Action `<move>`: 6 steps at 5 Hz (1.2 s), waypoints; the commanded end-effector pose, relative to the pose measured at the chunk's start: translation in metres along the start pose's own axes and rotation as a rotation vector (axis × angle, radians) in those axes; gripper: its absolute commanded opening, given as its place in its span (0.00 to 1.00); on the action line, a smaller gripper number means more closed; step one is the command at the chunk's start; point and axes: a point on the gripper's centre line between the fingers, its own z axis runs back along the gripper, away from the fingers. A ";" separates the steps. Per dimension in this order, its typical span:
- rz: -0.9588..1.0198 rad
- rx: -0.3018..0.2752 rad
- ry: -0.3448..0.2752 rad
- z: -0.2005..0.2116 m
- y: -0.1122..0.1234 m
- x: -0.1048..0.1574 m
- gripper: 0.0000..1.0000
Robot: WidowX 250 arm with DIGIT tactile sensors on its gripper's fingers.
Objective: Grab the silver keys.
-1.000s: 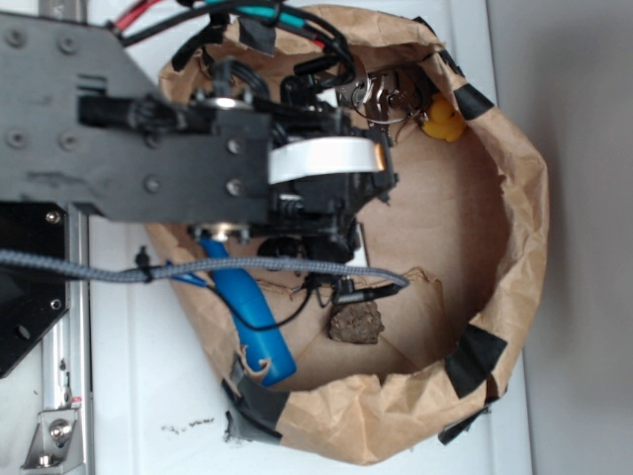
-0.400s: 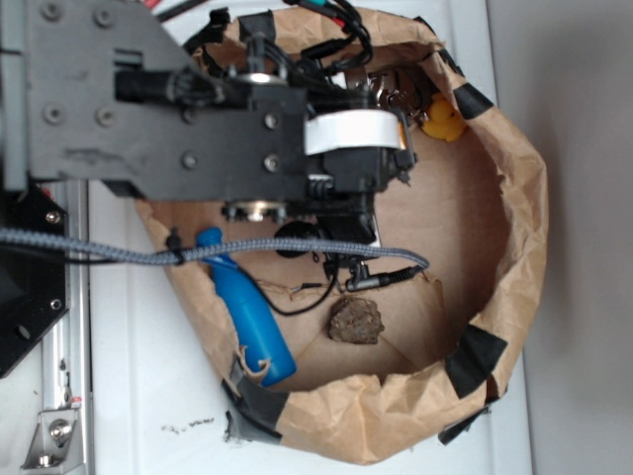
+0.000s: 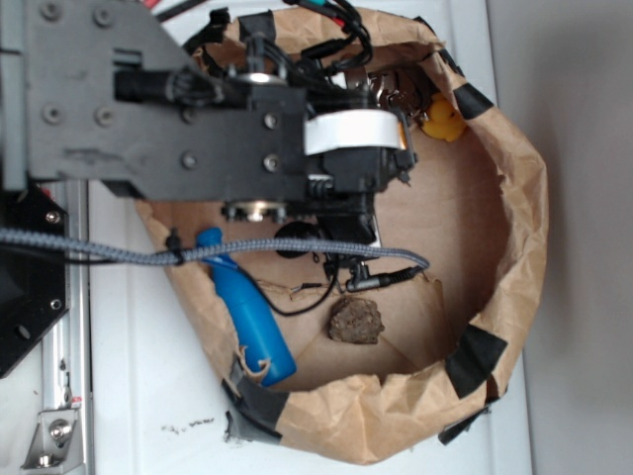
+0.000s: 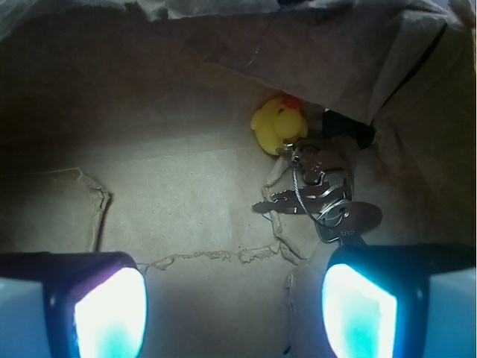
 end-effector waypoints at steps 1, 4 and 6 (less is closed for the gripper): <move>-0.045 0.062 -0.086 -0.024 -0.002 0.010 1.00; -0.160 0.092 0.029 -0.036 0.025 -0.004 1.00; -0.108 0.141 -0.068 -0.051 0.024 0.010 1.00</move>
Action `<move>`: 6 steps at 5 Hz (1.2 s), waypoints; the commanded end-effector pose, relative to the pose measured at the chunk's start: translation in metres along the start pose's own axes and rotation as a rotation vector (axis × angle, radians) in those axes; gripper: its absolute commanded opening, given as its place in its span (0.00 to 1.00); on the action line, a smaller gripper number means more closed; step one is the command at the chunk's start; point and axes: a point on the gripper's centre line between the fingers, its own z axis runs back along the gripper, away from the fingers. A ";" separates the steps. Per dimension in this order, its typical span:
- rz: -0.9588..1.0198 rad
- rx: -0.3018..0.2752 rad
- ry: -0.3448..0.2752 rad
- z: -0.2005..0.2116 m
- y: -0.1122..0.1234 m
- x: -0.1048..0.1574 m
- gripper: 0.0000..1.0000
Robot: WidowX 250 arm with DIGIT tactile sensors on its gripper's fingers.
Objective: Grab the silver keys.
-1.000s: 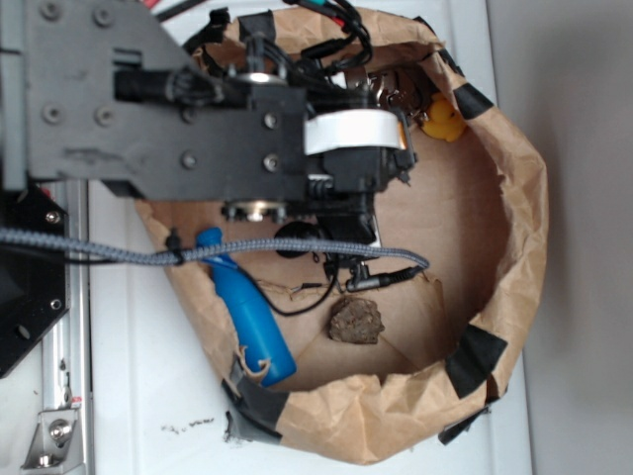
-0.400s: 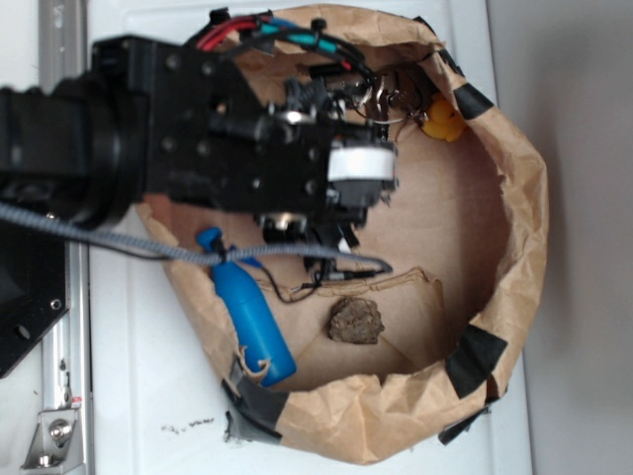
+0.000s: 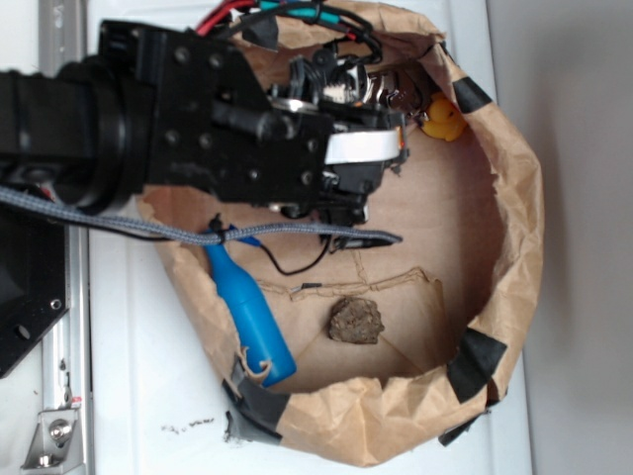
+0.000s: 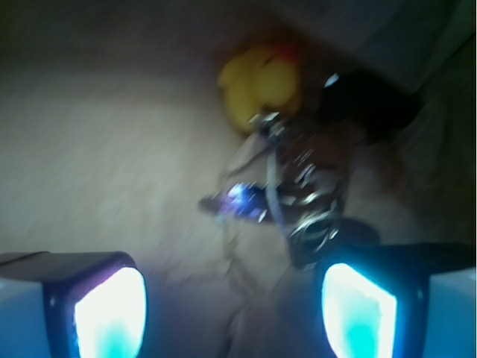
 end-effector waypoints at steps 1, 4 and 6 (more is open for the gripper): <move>0.048 0.025 -0.056 -0.003 0.001 0.013 1.00; 0.072 0.071 -0.091 -0.022 -0.005 0.018 1.00; 0.097 0.059 -0.103 -0.022 -0.005 0.016 0.00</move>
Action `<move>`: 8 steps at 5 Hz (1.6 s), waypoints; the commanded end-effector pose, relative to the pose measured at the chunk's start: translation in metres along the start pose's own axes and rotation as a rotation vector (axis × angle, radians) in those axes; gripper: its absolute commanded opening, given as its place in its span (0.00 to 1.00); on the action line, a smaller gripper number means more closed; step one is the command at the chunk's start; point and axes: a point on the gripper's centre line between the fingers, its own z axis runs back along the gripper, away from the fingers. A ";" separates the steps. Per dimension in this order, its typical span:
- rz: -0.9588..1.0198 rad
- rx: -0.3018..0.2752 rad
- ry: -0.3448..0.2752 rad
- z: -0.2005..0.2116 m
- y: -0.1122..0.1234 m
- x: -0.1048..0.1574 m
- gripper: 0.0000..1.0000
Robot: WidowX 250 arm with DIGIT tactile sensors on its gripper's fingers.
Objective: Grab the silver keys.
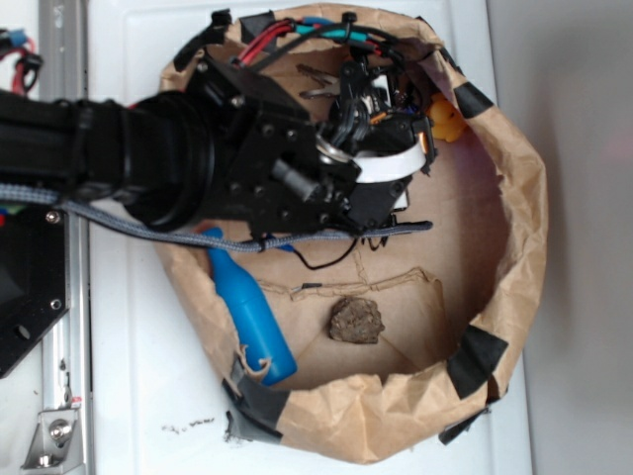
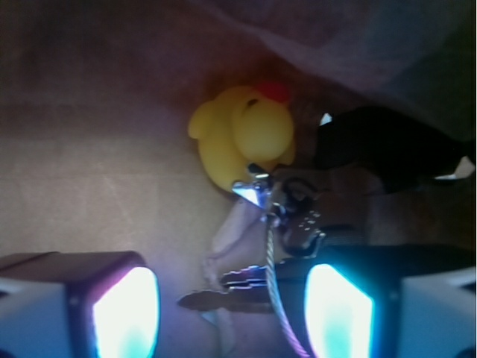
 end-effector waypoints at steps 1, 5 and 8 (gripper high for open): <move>0.012 -0.005 -0.015 0.006 0.000 0.000 0.00; 0.021 -0.014 -0.027 0.007 -0.001 0.002 0.00; -0.057 -0.121 0.061 0.029 0.015 0.001 0.00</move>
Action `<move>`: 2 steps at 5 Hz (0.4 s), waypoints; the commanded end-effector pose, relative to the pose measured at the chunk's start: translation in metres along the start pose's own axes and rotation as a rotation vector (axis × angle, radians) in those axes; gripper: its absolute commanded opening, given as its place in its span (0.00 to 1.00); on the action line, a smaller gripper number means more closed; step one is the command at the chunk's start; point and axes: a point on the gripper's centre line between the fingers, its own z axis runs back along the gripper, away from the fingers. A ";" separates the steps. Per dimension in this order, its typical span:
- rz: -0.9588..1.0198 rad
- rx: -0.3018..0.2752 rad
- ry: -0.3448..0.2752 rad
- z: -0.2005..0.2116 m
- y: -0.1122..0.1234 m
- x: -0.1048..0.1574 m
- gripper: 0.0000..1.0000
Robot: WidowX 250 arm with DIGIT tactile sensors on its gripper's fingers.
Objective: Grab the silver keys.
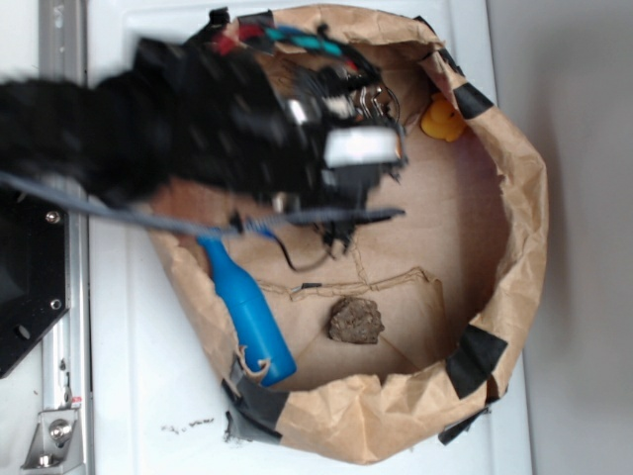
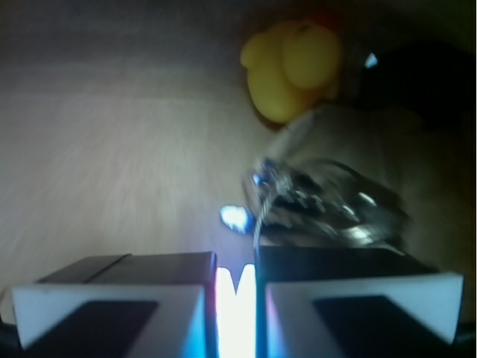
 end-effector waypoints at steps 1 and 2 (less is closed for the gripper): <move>0.049 0.072 -0.053 0.000 0.009 0.023 0.00; 0.055 0.084 -0.049 -0.004 0.008 0.026 0.00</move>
